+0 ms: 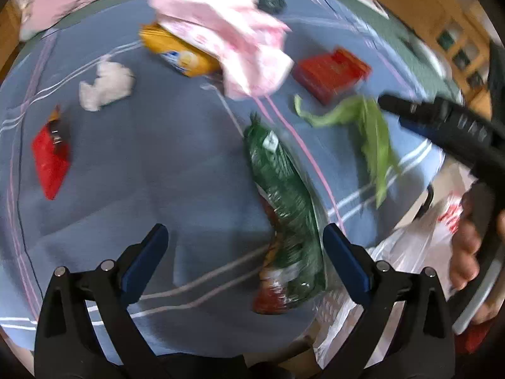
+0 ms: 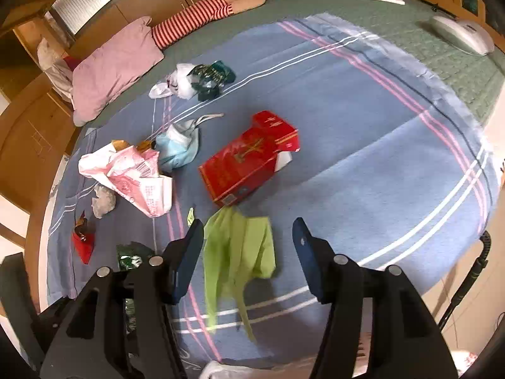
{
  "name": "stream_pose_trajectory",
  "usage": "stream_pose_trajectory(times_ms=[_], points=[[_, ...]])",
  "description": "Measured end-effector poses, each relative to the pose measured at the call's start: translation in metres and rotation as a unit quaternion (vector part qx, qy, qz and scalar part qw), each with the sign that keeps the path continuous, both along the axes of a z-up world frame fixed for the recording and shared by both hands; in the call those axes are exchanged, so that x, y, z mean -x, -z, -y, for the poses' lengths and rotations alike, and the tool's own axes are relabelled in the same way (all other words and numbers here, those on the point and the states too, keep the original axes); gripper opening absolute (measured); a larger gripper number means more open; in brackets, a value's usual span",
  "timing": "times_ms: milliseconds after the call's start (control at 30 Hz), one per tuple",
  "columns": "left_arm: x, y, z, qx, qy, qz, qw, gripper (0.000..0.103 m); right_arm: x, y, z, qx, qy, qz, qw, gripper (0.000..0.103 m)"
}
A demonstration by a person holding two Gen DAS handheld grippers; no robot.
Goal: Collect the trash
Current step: 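Grasp the green snack bag with the left tool while the right tool holds the green paper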
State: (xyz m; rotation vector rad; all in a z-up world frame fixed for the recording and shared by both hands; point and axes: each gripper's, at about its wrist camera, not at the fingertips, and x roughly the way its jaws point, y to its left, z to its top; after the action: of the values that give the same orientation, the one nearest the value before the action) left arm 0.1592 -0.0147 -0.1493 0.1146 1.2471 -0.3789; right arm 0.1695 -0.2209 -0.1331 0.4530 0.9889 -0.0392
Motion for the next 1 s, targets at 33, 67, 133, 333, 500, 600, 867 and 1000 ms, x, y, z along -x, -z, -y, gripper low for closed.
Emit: stream_pose_trajectory(times_ms=[33,67,133,333,500,600,867,1000], points=[[0.0,0.003,0.003,-0.004,0.004,-0.006,1.0,0.094,0.003,-0.001,0.0,0.004,-0.003,0.001,1.0,0.059],[0.0,0.007,0.006,-0.006,0.006,-0.012,0.9999,0.087,0.004,-0.001,0.001,0.007,-0.005,0.002,1.0,0.059],[-0.001,0.014,0.006,-0.001,0.008,-0.03,0.9995,0.058,0.004,-0.002,-0.001,0.014,-0.012,0.003,1.0,0.06],[-0.007,0.009,-0.012,0.035,-0.035,-0.015,0.9987,0.034,-0.009,0.009,-0.008,0.033,-0.024,-0.016,0.999,0.064],[-0.004,0.001,-0.02,0.038,-0.06,0.011,0.9974,0.034,-0.024,0.032,-0.016,0.035,-0.033,-0.058,0.997,0.064],[0.004,-0.013,-0.03,0.052,-0.072,0.038,0.9953,0.034,-0.024,0.038,-0.019,0.035,-0.028,-0.066,0.997,0.056],[-0.004,-0.022,-0.043,0.058,-0.107,0.053,0.9911,0.034,-0.009,0.011,-0.046,0.049,-0.085,-0.023,0.995,0.031],[-0.004,-0.028,-0.052,0.052,-0.131,0.073,0.9873,0.034,0.002,-0.004,-0.063,0.07,-0.11,0.002,0.991,0.031]])
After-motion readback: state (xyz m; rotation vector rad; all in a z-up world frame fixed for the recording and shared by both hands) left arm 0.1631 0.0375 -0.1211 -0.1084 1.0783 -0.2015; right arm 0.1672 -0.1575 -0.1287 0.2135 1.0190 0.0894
